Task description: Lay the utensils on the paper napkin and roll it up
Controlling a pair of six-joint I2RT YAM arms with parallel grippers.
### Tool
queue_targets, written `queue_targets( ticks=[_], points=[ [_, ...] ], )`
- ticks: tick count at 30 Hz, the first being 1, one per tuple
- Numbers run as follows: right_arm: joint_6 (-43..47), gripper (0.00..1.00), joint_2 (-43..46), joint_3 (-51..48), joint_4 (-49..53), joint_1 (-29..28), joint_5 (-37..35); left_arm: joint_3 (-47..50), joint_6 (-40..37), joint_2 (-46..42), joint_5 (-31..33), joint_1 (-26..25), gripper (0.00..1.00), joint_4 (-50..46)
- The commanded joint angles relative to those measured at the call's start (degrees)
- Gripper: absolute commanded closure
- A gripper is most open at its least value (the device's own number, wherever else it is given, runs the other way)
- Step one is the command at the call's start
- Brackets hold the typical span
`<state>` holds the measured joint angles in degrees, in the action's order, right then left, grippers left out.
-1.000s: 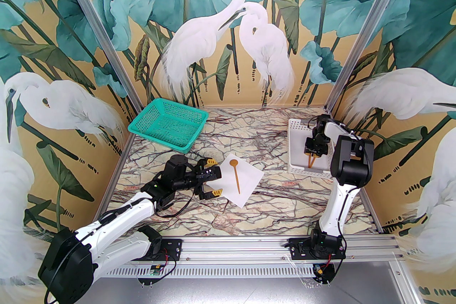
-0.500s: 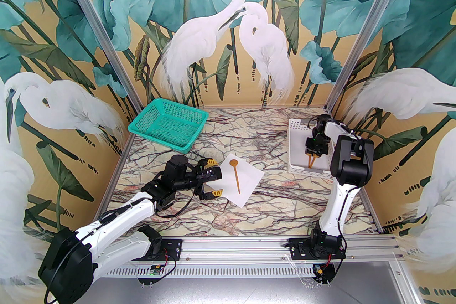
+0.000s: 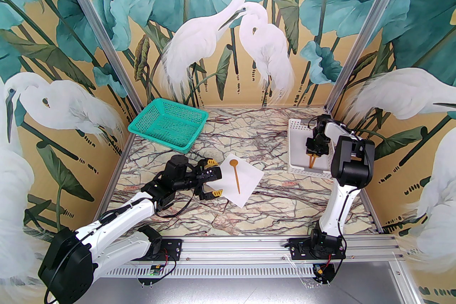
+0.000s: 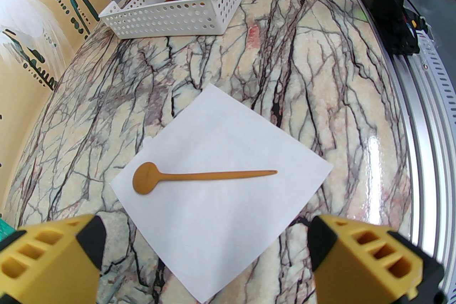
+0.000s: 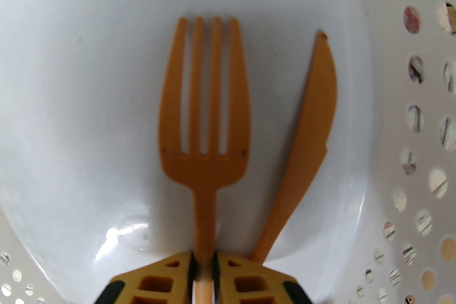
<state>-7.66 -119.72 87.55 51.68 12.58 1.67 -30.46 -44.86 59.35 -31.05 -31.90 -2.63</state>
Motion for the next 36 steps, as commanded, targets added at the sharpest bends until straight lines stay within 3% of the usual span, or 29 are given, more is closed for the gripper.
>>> queue_targets(
  ticks=[1, 22, 36],
  points=[
    [0.00, 0.81, 3.61, -1.16, 0.70, -0.54, -0.35, 0.72, -1.02, 0.33, -0.42, -0.44, 0.00, -1.32],
    [-1.82, 0.81, 21.61, 2.16, 4.55, -6.04, 0.42, 0.71, -1.37, 0.19, -0.29, -0.69, 0.01, -1.69],
    [-7.08, 0.81, 29.41, -0.24, 3.25, -19.93, 8.70, 0.61, -1.45, 0.76, -0.50, -0.88, 0.01, -1.80]
  ],
)
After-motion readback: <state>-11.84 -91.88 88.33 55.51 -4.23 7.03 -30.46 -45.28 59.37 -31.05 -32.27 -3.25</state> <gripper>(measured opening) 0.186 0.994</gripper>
